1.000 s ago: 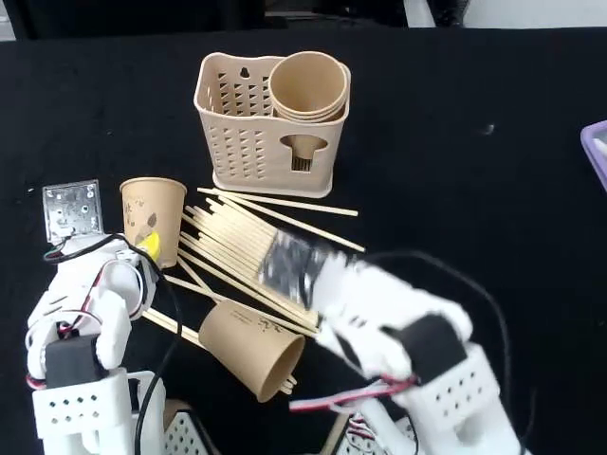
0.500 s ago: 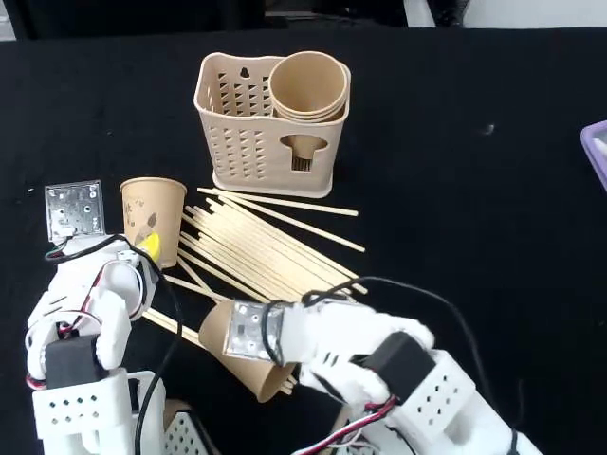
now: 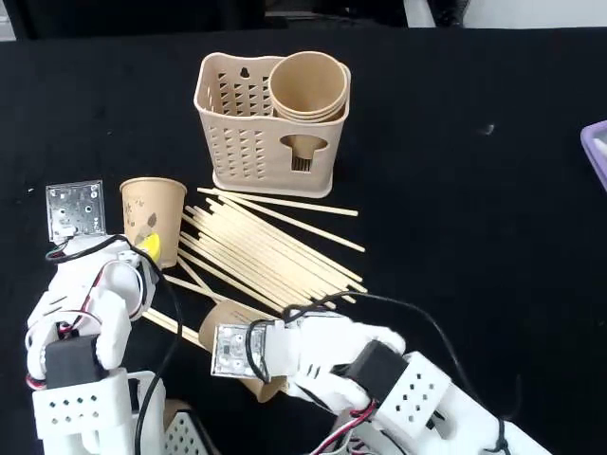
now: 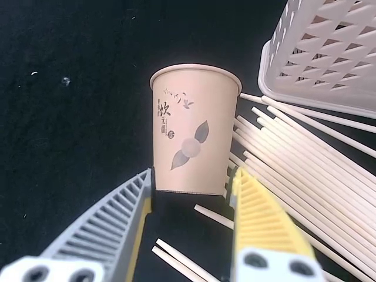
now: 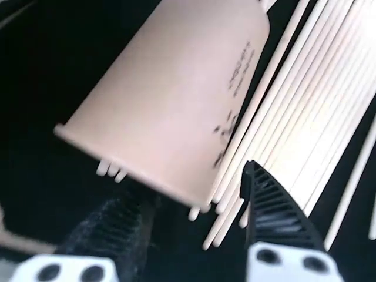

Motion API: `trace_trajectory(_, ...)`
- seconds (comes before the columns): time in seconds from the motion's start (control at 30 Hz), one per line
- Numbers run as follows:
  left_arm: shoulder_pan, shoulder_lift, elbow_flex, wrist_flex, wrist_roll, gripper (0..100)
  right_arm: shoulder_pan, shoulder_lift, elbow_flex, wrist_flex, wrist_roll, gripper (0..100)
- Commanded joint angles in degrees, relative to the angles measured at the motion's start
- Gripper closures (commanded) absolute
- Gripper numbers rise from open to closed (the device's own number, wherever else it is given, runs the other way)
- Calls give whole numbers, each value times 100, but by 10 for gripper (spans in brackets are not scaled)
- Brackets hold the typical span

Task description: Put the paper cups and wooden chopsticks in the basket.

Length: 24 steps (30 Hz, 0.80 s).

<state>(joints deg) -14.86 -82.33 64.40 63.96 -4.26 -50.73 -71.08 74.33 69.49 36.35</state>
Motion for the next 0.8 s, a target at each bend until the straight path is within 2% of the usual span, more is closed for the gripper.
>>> trace_trajectory(0.0,-22,-9,-66,-35,-18,776,387,4,-13,-440,-26,805)
trace_trajectory(0.1,-22,-9,-57,-35,-18,776,422,4,22,-695,-18,982)
trace_trajectory(0.27,-22,-9,-48,-35,-18,776,466,-4,-224,-448,-18,988)
trace_trajectory(0.47,-22,-9,-31,-35,-18,776,536,-4,-1754,993,-18,988)
trace_trajectory(0.6,-22,-9,-31,-35,-18,776,1116,4,-3240,1908,105,988)
trace_trajectory(0.77,-22,-9,-22,-35,-9,776,2541,75,-4514,2145,536,988)
